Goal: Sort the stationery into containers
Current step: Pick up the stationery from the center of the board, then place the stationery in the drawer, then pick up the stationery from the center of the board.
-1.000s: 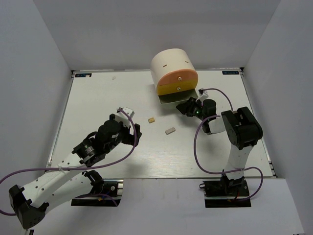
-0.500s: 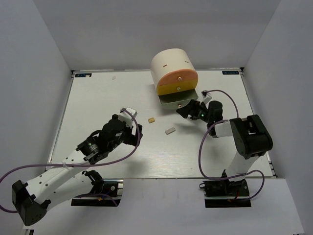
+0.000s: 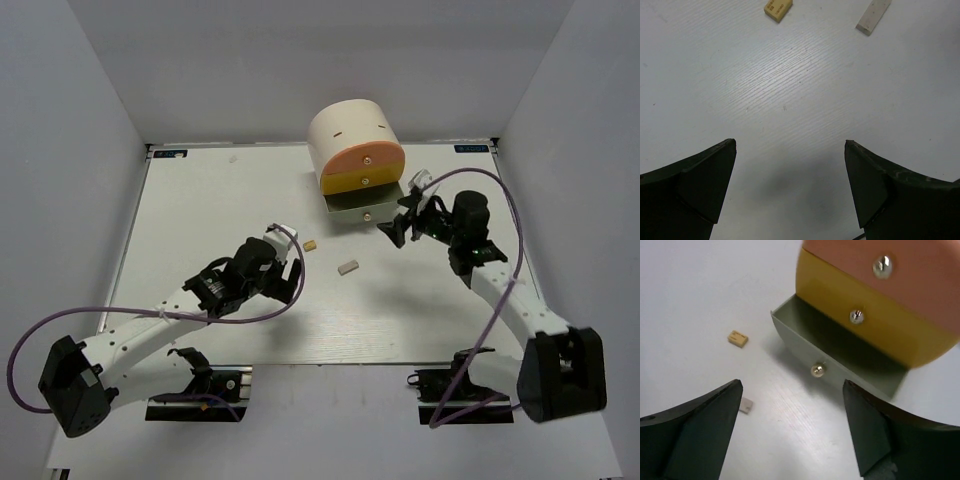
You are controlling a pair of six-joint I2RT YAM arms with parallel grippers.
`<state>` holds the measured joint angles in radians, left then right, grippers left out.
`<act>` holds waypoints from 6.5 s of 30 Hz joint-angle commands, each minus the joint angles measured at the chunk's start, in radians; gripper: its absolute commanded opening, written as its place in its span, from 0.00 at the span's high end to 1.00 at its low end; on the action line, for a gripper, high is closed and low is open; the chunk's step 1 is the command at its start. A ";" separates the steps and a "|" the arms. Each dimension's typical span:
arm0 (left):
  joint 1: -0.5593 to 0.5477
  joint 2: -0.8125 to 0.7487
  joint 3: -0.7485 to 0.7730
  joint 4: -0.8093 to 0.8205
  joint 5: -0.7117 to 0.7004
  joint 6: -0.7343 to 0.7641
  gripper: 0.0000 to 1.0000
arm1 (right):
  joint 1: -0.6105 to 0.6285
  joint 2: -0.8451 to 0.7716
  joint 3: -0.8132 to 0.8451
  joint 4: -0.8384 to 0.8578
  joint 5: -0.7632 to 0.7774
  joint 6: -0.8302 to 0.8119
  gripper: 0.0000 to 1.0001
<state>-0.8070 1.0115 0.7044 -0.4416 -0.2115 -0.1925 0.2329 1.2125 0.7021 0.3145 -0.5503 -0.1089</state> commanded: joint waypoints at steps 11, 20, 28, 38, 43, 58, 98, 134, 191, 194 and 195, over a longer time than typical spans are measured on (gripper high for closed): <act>0.000 0.177 0.156 -0.014 0.170 0.154 0.18 | 0.039 0.093 0.214 -1.022 -0.295 -1.586 0.70; 0.000 0.053 0.100 -0.014 0.085 0.142 0.27 | 0.199 0.246 0.246 -0.957 -0.159 -1.592 0.26; 0.000 -0.027 0.079 -0.014 -0.032 0.107 0.22 | 0.335 0.450 0.371 -0.899 -0.022 -1.442 0.34; 0.000 -0.036 0.079 -0.005 0.000 0.107 0.22 | 0.379 0.640 0.588 -0.917 0.079 -1.322 0.41; 0.000 -0.045 0.079 -0.005 0.018 0.107 0.22 | 0.394 0.697 0.635 -0.960 0.125 -1.330 0.43; 0.000 -0.036 0.079 -0.005 0.037 0.107 0.21 | 0.414 0.776 0.654 -0.989 0.193 -1.310 0.48; 0.000 -0.036 0.079 0.004 0.046 0.116 0.21 | 0.411 0.621 0.514 -1.009 0.138 -1.258 0.92; 0.000 -0.008 0.070 0.004 0.055 0.116 0.21 | 0.348 0.538 0.530 -0.267 0.583 -1.058 0.92; 0.009 0.737 0.507 -0.022 0.060 0.208 0.29 | 0.275 -0.042 0.360 -0.677 -0.124 -0.133 0.15; 0.009 0.821 0.576 -0.031 0.040 0.217 0.28 | 0.275 -0.143 0.263 -0.608 -0.030 -0.158 0.15; 0.018 0.835 0.590 -0.031 0.040 0.217 0.28 | 0.273 -0.180 0.258 -0.604 -0.022 -0.161 0.16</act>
<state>-0.8009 1.8191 1.2411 -0.4438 -0.1421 0.0082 0.5007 1.0927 0.9936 -0.3492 -0.6075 -0.3092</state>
